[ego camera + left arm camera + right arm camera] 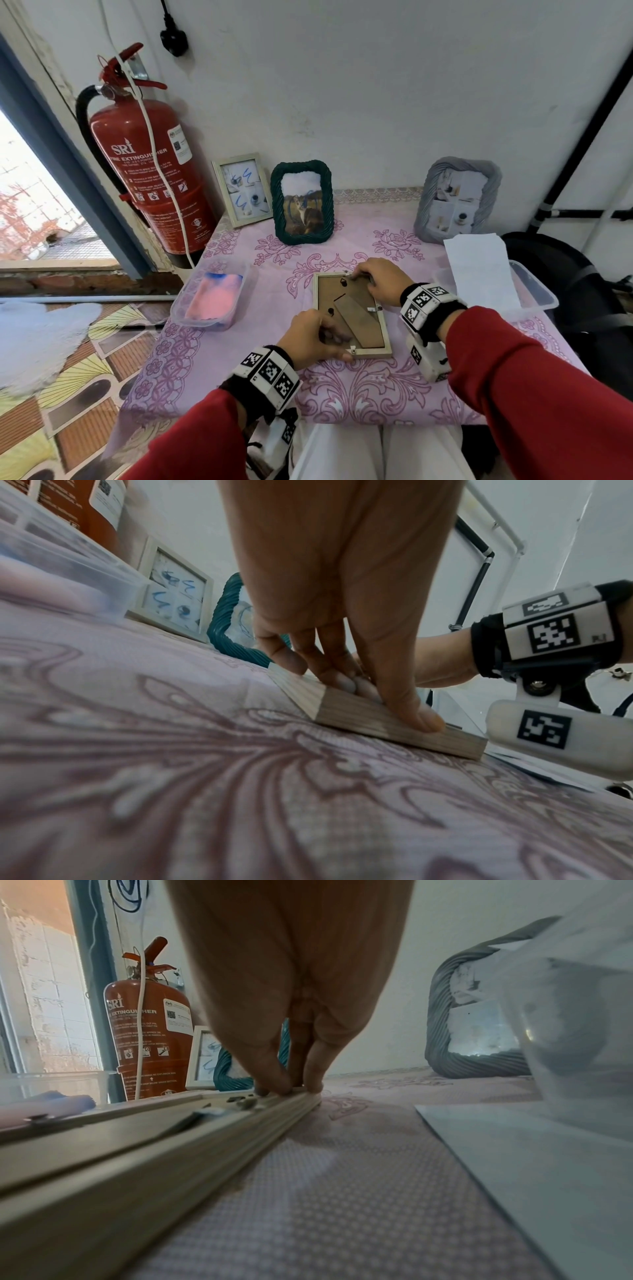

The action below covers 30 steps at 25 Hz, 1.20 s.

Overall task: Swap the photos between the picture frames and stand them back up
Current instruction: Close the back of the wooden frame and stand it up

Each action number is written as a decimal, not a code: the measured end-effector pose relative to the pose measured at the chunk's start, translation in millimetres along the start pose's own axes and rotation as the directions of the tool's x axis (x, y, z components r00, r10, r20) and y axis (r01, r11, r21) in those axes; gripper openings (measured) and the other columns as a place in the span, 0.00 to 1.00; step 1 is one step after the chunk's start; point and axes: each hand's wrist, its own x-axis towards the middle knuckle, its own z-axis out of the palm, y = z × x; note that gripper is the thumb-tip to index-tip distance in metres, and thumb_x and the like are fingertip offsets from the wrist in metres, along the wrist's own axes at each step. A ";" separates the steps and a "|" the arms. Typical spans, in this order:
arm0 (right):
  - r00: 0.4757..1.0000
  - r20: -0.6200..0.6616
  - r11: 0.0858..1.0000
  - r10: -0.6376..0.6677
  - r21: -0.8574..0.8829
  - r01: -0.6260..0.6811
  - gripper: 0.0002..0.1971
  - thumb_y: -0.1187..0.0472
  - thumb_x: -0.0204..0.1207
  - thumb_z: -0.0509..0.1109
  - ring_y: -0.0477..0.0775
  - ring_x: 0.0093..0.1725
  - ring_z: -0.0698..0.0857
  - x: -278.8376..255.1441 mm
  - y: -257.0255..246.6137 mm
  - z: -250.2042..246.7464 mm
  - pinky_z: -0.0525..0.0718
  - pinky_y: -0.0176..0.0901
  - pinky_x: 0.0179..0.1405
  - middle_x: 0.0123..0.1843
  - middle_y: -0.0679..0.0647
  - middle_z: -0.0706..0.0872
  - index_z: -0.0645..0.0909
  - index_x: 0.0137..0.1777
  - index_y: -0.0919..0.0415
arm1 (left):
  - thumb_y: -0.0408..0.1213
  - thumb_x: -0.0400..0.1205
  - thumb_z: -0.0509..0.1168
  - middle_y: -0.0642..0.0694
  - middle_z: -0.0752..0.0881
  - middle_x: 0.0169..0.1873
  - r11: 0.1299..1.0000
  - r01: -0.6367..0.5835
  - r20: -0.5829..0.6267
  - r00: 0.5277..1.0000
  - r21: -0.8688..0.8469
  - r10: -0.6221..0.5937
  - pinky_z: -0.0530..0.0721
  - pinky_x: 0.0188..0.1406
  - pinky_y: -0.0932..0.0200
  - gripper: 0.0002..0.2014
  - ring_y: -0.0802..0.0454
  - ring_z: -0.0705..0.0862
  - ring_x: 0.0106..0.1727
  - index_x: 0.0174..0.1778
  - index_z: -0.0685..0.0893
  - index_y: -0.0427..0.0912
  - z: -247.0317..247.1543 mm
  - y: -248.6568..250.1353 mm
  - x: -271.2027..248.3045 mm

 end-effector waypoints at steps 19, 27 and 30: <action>0.972 0.060 0.966 0.225 0.113 -0.231 0.20 0.58 0.80 0.63 0.64 0.66 0.76 -56.7 -14.0 20.1 0.74 0.48 0.69 0.68 0.64 0.66 0.68 0.70 0.63 | 0.47 0.69 0.77 0.43 0.76 0.51 0.924 0.383 -0.226 0.899 -0.003 -0.374 0.81 0.54 0.57 0.19 0.48 0.80 0.51 0.46 0.77 0.42 -3.7 -15.6 -2.1; 0.980 -0.003 0.956 0.198 0.222 -0.192 0.16 0.63 0.79 0.65 0.57 0.64 0.76 -62.9 -11.8 17.2 0.67 0.29 0.58 0.65 0.61 0.69 0.74 0.66 0.58 | 0.27 0.68 0.78 0.39 0.82 0.48 0.787 0.217 -0.203 0.896 -0.578 -0.396 0.84 0.33 0.62 0.20 0.48 0.83 0.42 0.44 0.72 0.41 -0.6 -9.7 -3.2; 0.975 -0.059 0.954 0.212 0.227 -0.194 0.17 0.61 0.76 0.68 0.60 0.66 0.73 -63.7 -17.2 8.5 0.70 0.40 0.68 0.64 0.60 0.69 0.77 0.65 0.55 | 0.25 0.66 0.78 0.35 0.83 0.52 0.758 0.147 -0.239 0.896 -0.635 -0.374 0.86 0.34 0.59 0.22 0.43 0.86 0.41 0.48 0.74 0.37 -3.7 -0.2 -2.1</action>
